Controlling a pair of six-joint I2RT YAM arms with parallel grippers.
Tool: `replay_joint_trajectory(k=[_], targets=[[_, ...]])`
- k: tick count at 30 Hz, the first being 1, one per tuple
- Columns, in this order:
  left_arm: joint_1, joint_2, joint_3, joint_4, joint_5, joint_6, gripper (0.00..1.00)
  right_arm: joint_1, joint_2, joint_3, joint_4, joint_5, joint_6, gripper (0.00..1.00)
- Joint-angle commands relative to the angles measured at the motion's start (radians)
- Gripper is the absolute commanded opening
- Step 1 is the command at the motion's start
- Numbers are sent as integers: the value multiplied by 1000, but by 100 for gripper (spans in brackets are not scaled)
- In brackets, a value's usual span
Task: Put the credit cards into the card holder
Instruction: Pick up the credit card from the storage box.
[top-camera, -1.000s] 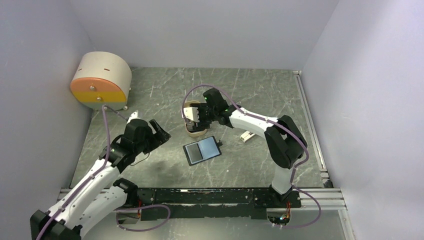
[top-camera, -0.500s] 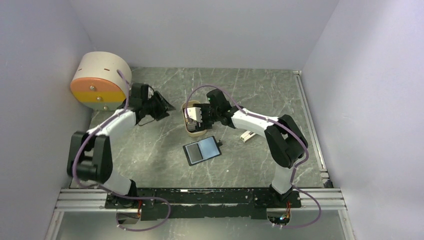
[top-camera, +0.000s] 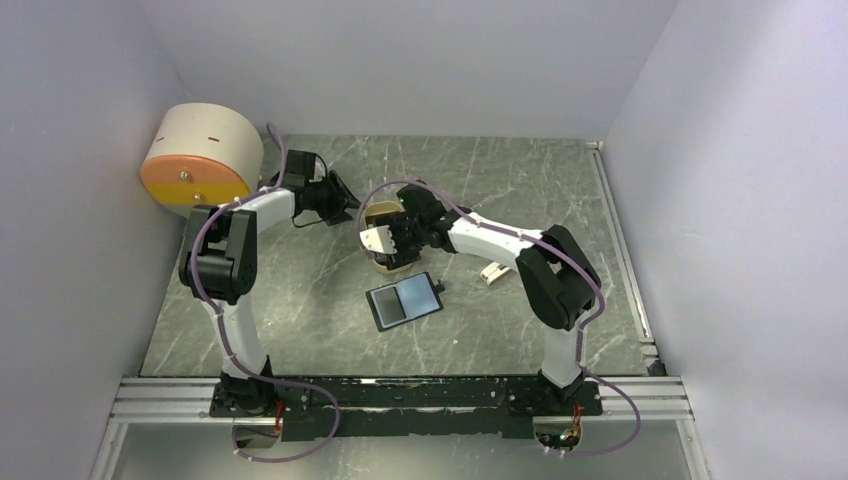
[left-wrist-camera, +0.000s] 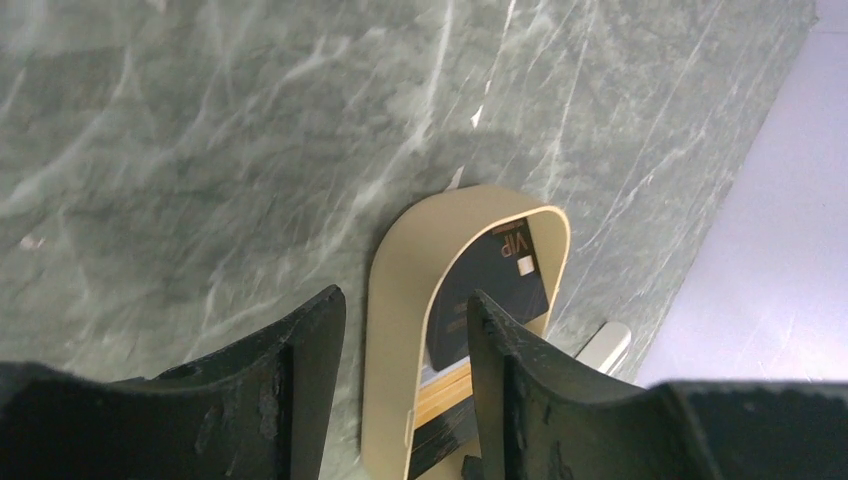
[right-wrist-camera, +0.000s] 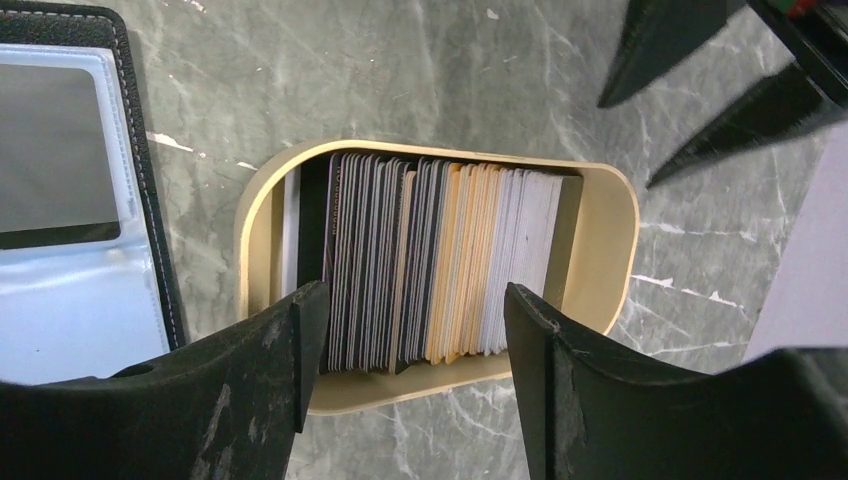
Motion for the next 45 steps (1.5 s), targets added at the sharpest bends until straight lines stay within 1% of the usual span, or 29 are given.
replay_joint_trajectory(k=[1,5,12,17,21,27,34,38,45], targets=[[5,54,91,22,81,35,54,16,32,39,-62,26,-52,69],[5,73,100,43,111,45,54,36,45,34,-57,63,-61,69],[5,128,142,33,163,67,54,58,39,-38,98,150,-54,69],[5,156,152,42,205,74,54,60,27,-106,304,244,-28,67],[4,175,152,48,235,76,52,56,28,-132,421,273,-17,64],[-8,180,163,39,253,93,51,35,56,-108,502,251,18,61],[-13,175,164,39,260,94,53,4,124,-47,505,206,25,59],[-18,170,167,40,265,98,56,-16,138,-24,543,178,58,57],[-20,174,171,75,319,76,61,-34,136,8,541,121,95,56]])
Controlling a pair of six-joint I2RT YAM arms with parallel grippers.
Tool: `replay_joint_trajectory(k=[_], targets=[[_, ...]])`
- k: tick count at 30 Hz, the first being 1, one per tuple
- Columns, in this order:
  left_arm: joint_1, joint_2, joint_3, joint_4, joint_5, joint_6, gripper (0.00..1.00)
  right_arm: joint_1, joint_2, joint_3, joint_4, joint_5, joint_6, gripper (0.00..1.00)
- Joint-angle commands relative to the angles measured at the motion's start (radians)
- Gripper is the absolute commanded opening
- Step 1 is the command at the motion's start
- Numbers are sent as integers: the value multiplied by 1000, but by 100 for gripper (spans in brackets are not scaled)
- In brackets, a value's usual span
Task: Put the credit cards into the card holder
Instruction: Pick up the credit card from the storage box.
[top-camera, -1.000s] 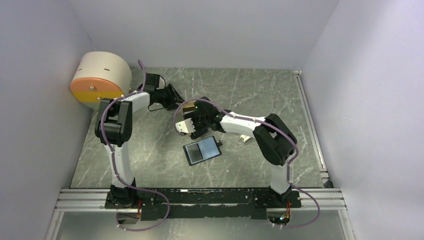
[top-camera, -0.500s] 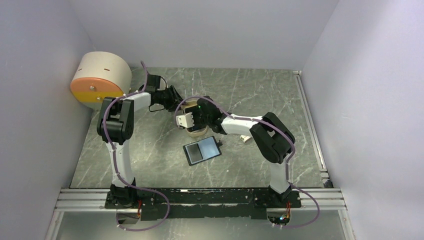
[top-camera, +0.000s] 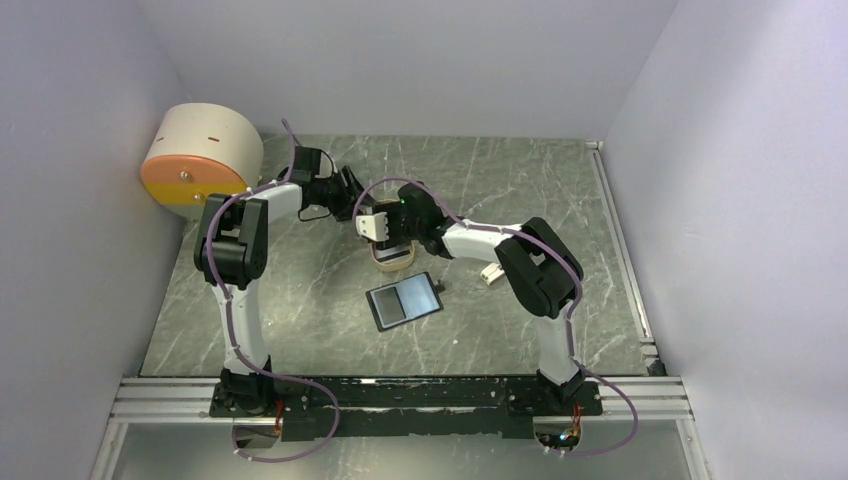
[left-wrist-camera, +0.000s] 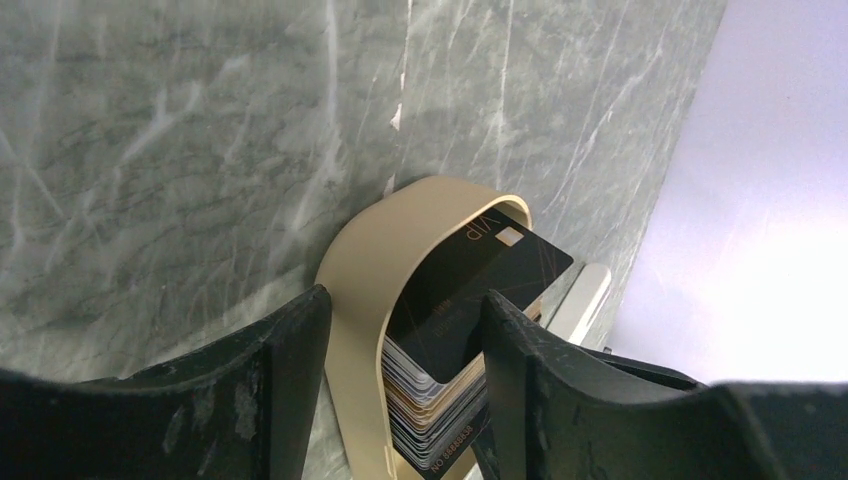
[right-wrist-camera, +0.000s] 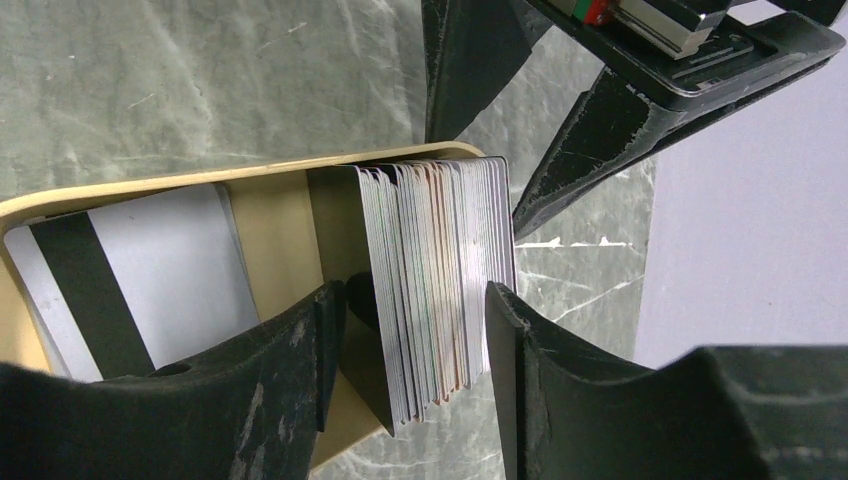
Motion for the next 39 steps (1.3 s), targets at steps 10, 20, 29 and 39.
replay_joint_trajectory(k=[10,20,29,39], targets=[[13,-46,83,-26,22,-40,69,-28,16,47,102,-35,26,56],[38,-76,77,-79,-40,-35,70,-28,13,42,104,-36,1,52],[41,-108,102,-120,-70,-29,70,-27,-7,24,103,-41,-9,38],[46,-154,108,-184,-144,-27,69,-28,-26,6,102,-40,-9,30]])
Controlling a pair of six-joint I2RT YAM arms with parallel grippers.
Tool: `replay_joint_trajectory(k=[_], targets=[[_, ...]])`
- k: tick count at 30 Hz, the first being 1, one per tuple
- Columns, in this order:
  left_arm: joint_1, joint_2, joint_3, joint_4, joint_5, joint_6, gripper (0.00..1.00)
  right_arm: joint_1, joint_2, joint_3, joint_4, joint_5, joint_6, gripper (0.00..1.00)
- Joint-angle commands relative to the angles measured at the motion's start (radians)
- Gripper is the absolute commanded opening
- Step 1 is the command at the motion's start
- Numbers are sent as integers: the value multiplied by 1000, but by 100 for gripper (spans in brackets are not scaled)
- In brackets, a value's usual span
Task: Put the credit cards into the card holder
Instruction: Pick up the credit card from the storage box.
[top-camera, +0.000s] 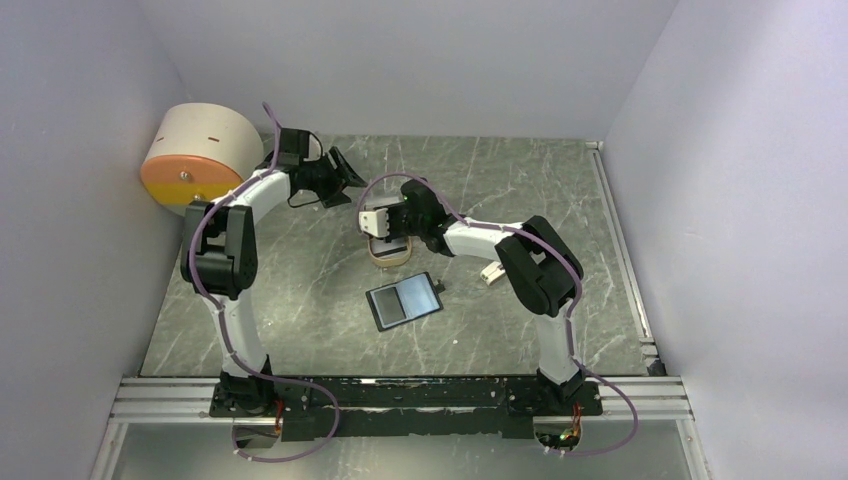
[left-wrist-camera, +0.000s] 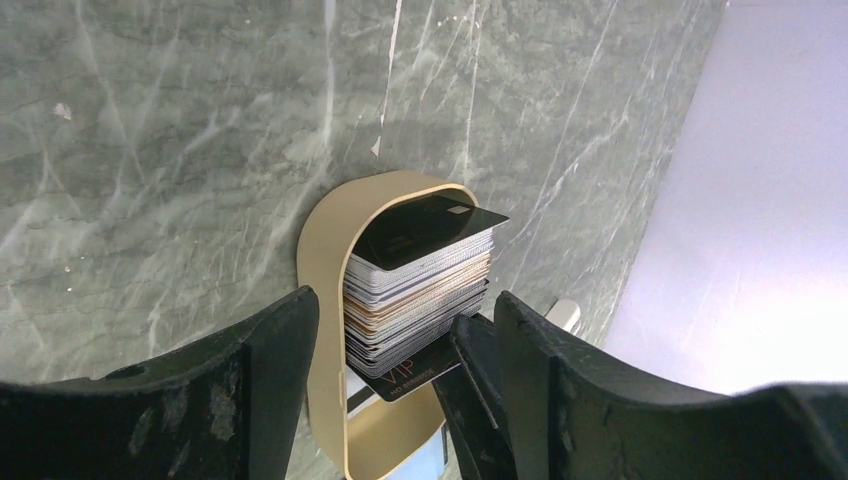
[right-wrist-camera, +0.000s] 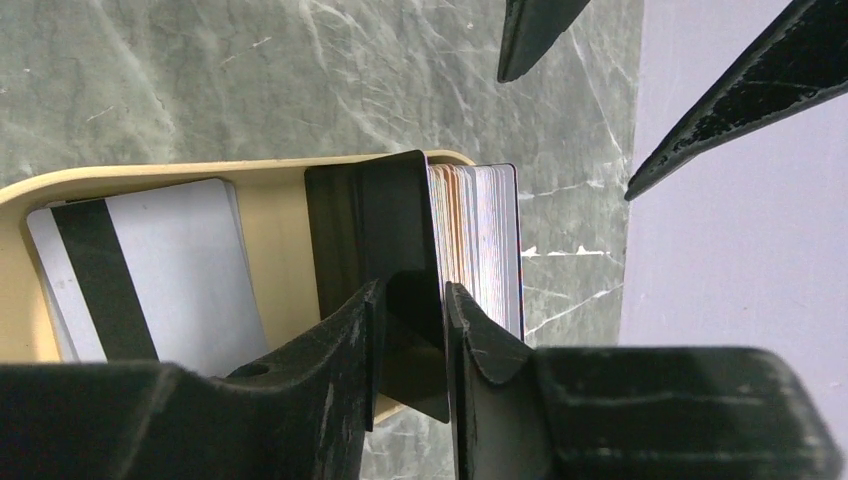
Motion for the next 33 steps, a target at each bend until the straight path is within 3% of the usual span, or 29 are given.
replay_joint_trajectory(k=[1,18,28,33], targets=[[13,-54,27,-40,-43,3,69,-7,-38,-11,57,2,-16,29],[13,-112,-45,-43,-35,4,68,-20,-74,-18,46,1,-9,14],[13,-131,-81,-40,-26,9,68,-22,-74,-6,18,1,-16,16],[13,-146,-91,-45,-33,12,68,-20,-98,-2,-22,-21,-30,4]])
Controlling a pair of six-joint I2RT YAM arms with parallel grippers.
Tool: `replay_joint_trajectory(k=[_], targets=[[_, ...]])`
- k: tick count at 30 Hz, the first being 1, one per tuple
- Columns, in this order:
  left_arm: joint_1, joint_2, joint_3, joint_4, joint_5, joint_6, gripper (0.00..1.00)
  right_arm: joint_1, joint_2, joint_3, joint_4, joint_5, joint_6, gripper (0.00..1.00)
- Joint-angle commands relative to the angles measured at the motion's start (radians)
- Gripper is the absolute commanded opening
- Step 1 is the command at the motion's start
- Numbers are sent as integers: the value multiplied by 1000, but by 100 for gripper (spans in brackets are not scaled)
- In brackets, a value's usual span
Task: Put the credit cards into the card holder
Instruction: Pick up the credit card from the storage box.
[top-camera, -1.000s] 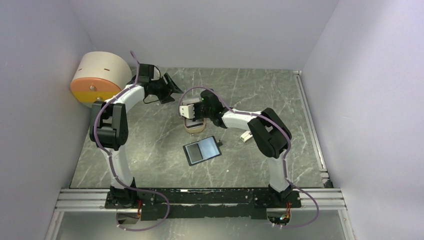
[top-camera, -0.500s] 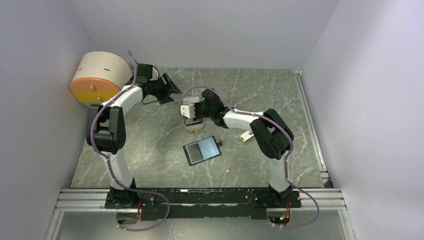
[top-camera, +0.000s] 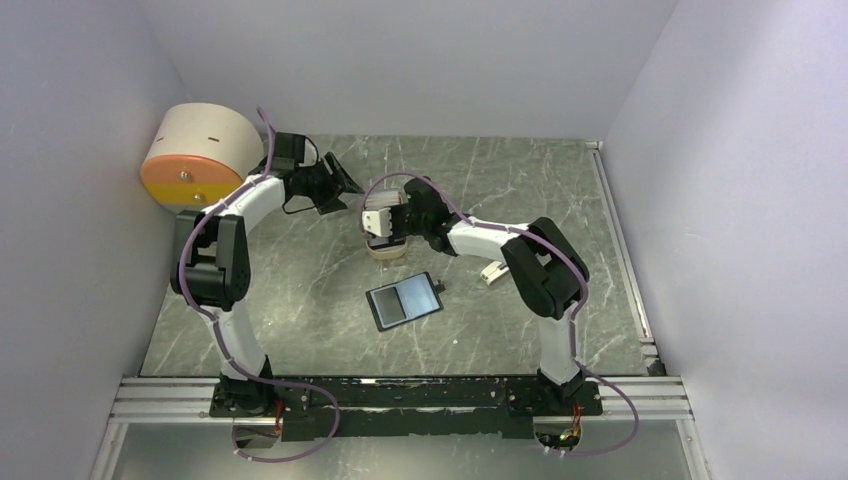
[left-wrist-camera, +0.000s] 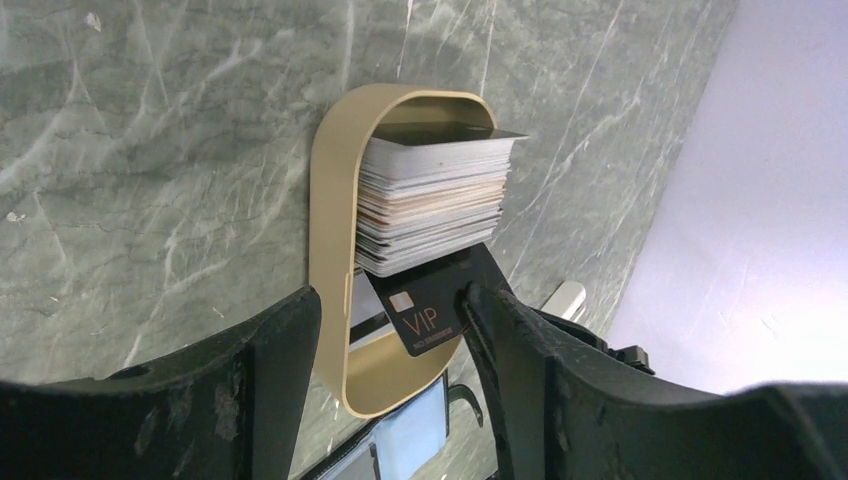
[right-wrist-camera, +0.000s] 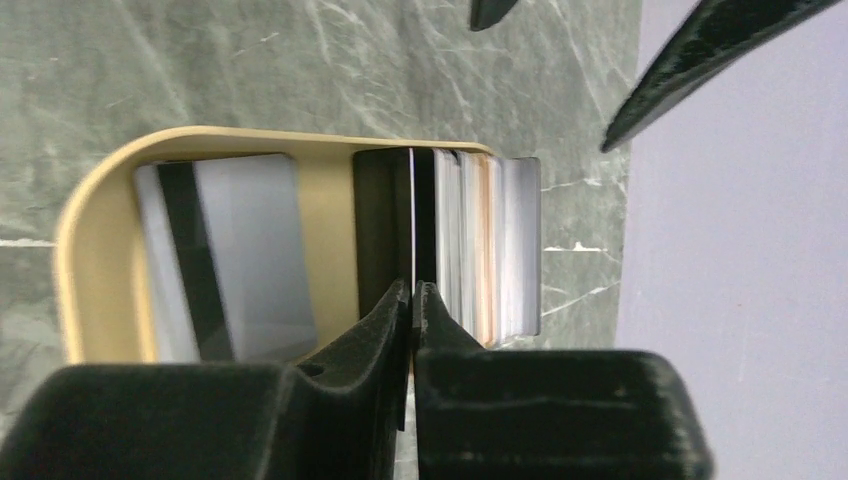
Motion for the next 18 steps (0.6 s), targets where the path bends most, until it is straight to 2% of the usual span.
replay_joint_trajectory(k=[1,12,15,18], targets=[[8,-52,-8,-10,-4,14,68,-12,-74,17,-24,-20,-28,0],[8,-126,-54,-61,-25,33,61,-11,-176,-60,-105,-77,-20,0],[8,-176,-105,-90,-36,52,58,-11,-233,-85,-95,-73,105,0],[7,-248,-174,-101,-30,63,53,-10,-284,-69,-103,-9,362,0]])
